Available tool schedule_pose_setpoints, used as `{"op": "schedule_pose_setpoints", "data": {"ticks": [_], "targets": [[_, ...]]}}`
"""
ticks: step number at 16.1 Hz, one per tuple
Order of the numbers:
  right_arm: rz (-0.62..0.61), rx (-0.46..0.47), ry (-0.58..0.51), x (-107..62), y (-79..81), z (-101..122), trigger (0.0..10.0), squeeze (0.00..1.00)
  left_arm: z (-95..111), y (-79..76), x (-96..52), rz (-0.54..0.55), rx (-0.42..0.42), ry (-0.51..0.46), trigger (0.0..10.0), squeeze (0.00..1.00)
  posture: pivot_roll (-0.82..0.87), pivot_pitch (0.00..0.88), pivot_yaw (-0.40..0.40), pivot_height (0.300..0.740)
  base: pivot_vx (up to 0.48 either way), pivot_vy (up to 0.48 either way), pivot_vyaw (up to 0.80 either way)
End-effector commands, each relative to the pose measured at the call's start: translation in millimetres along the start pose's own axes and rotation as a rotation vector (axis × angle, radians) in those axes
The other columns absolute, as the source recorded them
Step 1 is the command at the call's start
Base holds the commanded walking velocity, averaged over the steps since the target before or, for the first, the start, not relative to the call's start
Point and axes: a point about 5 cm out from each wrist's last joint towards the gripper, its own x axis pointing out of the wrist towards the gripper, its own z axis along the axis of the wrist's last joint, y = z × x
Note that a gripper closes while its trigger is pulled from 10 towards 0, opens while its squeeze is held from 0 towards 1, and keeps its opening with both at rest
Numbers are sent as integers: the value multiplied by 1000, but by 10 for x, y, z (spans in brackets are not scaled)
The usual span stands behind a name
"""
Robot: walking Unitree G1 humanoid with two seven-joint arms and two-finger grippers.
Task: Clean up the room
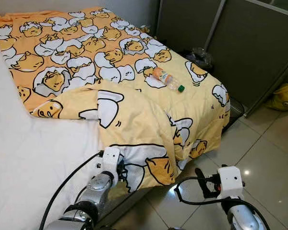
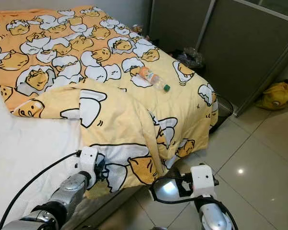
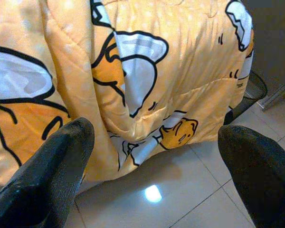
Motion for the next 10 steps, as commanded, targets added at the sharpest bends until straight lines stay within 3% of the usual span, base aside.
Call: {"op": "schedule_pose_setpoints", "data": {"ticks": [1,5,6,7,8,10], "targets": [[-22,-10,1,-4,-48,-17,10000,0,-74,32,-28,7,28,15,0,0,-85,0,-40,740,0,0,0],[-16,-12,6,2,-43,-39,10000,0,-123,61,-50,1,44,27,0,0,-79,0,-39,740,0,0,0],[-15,-13,6,5,-45,-44,10000,0,-138,69,-52,7,67,39,10000,0,-77,0,-40,740,0,0,0],[-14,-15,7,10,-49,-48,10000,0,-158,92,-56,23,71,58,10000,0,-71,0,-41,740,0,0,0],[-12,-18,7,21,-56,-50,10000,0,-123,117,-58,26,43,24,10000,0,-68,0,-41,740,0,0,0],[-11,-20,6,32,-60,-53,10000,0,-93,124,-63,25,63,-10,10000,0,-61,0,-42,740,0,0,0]]}}
